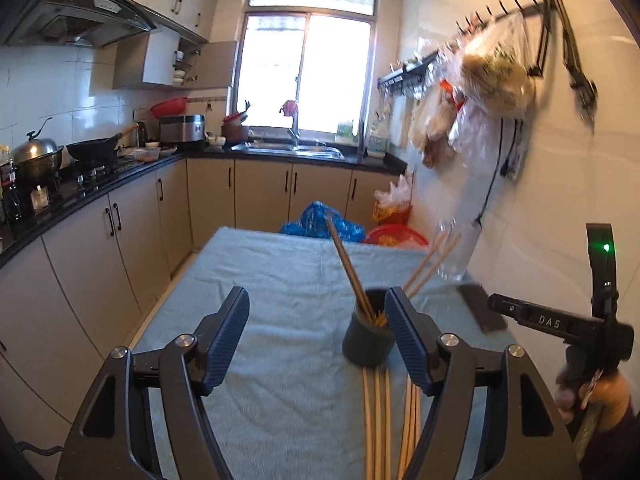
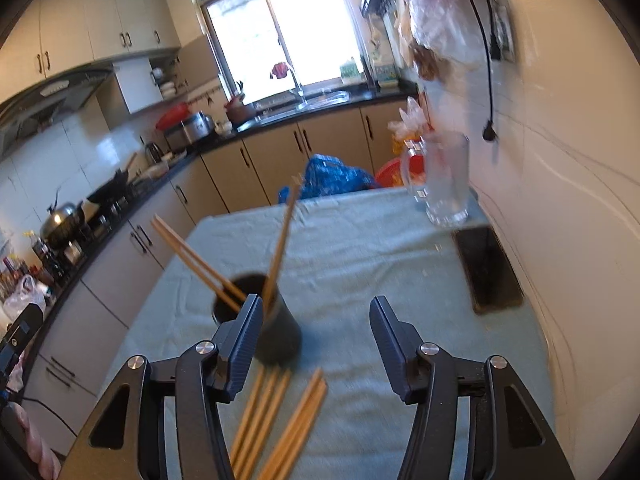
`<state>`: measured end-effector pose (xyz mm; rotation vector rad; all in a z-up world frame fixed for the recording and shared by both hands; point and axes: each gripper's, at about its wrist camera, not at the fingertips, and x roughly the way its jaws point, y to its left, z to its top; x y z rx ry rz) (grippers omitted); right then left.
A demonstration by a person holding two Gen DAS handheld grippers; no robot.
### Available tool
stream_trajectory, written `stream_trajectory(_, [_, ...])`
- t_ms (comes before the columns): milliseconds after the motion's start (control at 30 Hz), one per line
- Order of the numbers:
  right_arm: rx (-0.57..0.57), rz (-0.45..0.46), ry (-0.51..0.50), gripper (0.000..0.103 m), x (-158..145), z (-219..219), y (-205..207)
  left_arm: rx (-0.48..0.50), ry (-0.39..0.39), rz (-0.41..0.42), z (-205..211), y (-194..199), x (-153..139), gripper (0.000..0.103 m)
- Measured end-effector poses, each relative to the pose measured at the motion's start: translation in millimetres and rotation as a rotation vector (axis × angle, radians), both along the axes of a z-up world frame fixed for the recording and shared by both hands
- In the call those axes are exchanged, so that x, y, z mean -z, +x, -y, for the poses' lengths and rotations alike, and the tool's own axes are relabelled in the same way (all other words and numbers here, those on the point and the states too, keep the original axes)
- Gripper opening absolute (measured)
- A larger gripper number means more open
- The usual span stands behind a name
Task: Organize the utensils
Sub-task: 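Grasp a chopstick with the left gripper while the right gripper grasps another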
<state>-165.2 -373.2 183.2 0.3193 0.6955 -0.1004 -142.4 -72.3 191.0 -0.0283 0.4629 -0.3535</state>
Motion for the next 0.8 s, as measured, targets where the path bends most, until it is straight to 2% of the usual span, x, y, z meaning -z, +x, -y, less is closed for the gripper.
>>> stream_trajectory(167, [-0.045, -0.132, 0.036, 0.061, 35.1, 1.6, -15.5, 0.065, 0.024, -0.100, 5.9, -4.6, 29.8, 0.071])
stream_trajectory(300, [-0.087, -0.253, 0.087, 0.061, 85.2, -6.5, -20.6, 0.118, 0.073, -0.228, 20.2, 6.4, 72.9, 0.071])
stream_trajectory(367, [-0.110, -0.286, 0.100, 0.054, 104.2, -15.9, -20.9, 0.136, 0.105, -0.291, 28.9, 14.8, 95.3, 0.071])
stream_trajectory(400, [-0.122, -0.298, 0.107, 0.044, 112.0, -20.1, -19.6, 0.145, 0.121, -0.319, 32.1, 18.1, 106.7, 0.068])
stream_trajectory(433, [-0.131, -0.307, 0.112, 0.041, 118.6, -24.8, -18.8, 0.157, 0.132, -0.349, 36.0, 21.5, 117.7, 0.065])
stream_trajectory(500, [-0.143, -0.316, 0.111, 0.041, 127.5, -32.6, -16.0, 0.183, 0.131, -0.405, 42.8, 28.7, 133.7, 0.055])
stream_trajectory(667, [-0.160, -0.336, 0.068, 0.041, 138.9, -51.4, -5.8, 0.201, 0.120, -0.480, 56.0, 42.7, 158.8, 0.049])
stream_trajectory(800, [-0.157, -0.328, -0.019, 0.041, 138.6, -62.7, -5.3, 0.207, 0.166, -0.514, 71.4, 52.3, 174.8, 0.031])
